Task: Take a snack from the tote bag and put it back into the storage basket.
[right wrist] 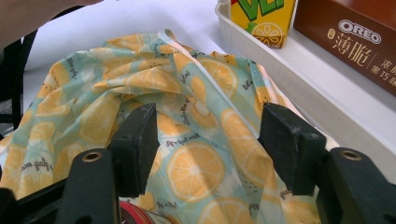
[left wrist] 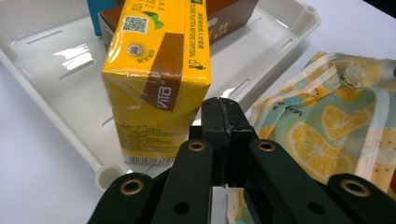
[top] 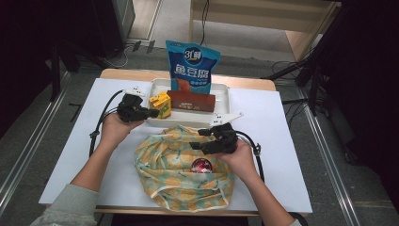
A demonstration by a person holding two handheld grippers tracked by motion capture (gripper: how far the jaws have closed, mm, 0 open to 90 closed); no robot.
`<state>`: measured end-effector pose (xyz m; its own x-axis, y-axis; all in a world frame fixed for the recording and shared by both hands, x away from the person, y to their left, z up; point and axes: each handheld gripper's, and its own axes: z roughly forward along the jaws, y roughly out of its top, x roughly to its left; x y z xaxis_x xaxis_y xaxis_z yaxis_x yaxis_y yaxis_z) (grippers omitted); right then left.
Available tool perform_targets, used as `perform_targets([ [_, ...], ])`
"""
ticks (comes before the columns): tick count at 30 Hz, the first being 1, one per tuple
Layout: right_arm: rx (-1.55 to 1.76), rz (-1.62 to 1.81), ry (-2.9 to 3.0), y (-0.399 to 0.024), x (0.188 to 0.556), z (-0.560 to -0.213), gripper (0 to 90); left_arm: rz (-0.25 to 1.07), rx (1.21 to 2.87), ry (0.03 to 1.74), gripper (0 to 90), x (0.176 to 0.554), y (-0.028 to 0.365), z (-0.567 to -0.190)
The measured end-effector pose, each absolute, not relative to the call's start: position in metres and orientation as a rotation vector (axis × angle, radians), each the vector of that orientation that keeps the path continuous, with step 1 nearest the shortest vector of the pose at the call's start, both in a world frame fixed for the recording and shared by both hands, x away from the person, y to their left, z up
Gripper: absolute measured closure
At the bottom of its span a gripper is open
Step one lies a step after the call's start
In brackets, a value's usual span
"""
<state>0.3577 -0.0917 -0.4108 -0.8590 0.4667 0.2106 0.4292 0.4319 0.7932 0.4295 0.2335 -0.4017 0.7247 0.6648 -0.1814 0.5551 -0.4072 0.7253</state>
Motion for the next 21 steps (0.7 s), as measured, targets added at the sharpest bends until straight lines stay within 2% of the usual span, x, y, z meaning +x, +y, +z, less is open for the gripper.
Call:
perform_targets([
  [21,0.818,1.438,2.622,-0.0922,0.3577,-0.4105,38.4,0.18,2.097,0.946,90.0,0.4322,0.2407,-0.404],
])
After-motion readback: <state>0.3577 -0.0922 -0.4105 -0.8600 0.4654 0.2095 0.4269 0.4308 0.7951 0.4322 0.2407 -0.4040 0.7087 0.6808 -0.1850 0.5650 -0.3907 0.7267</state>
